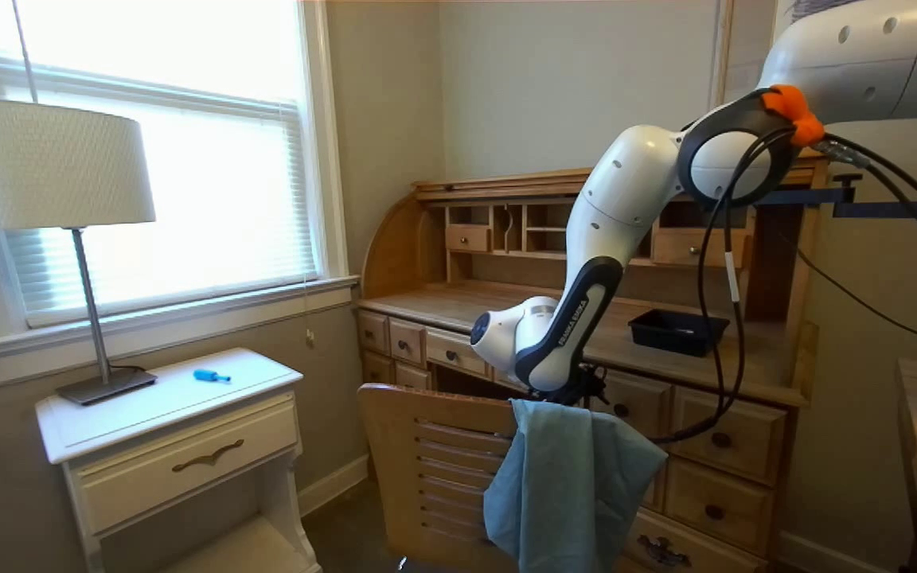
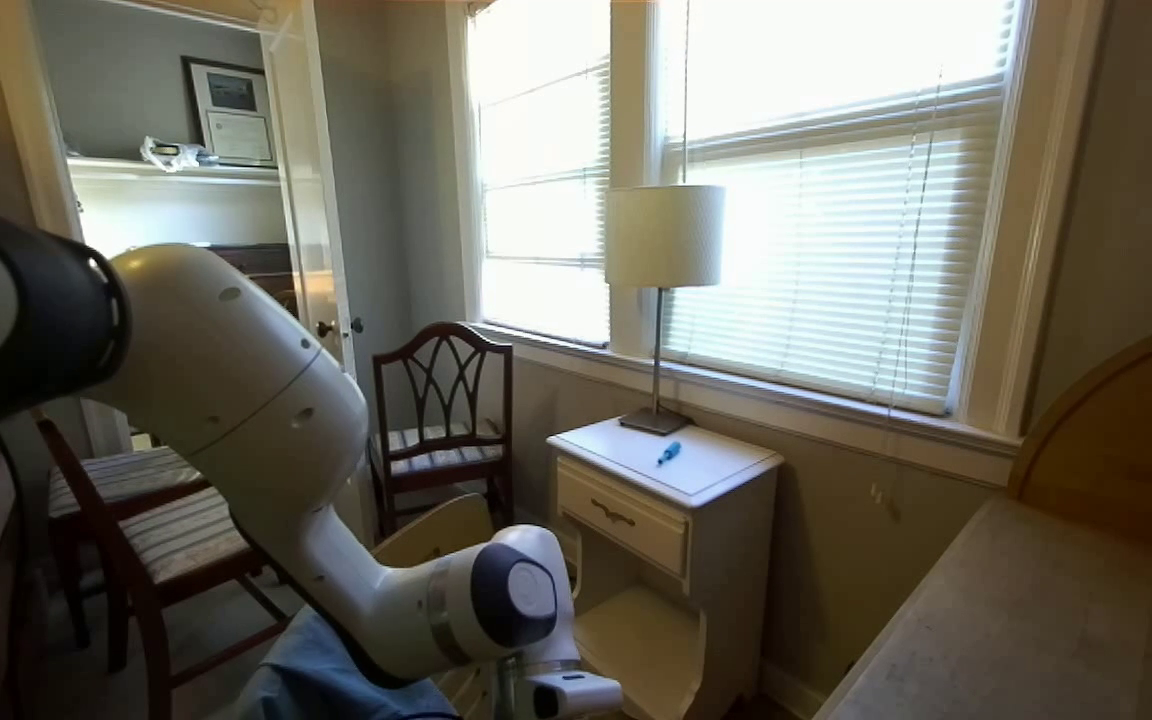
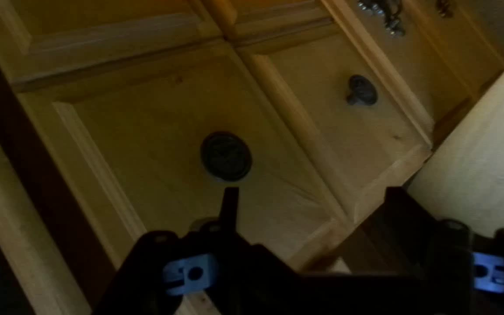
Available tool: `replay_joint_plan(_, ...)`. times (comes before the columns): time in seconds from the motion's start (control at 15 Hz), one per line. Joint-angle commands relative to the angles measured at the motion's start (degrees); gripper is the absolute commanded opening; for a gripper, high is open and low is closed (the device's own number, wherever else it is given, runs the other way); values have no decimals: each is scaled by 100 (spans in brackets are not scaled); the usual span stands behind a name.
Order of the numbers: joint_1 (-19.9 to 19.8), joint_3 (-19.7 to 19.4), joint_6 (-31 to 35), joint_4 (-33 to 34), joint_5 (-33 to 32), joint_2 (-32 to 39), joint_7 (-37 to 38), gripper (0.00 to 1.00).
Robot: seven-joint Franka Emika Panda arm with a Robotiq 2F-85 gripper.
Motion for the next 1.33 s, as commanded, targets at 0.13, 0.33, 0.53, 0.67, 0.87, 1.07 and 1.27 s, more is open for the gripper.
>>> replay_joint_plan(0.13, 102, -149, -641, 40, 102, 52, -82, 100)
replay_joint_plan(0.33, 105, -79, -794, -94, 96, 4, -71, 100)
replay_joint_plan(0.53, 74, -54, -965, -160, 85, 22, -62, 100)
replay_joint_plan(0.67, 17, -59, -857, -268, 11, 26, -111, 100)
replay_joint_plan(0.87, 30, -95, -879, -231, 45, 33, -50, 100)
replay_joint_plan(1.07, 18, -96, -821, -293, -3, 32, -123, 100)
replay_joint_plan(1.27, 59, -135, -688, -341, -141, 31, -174, 100)
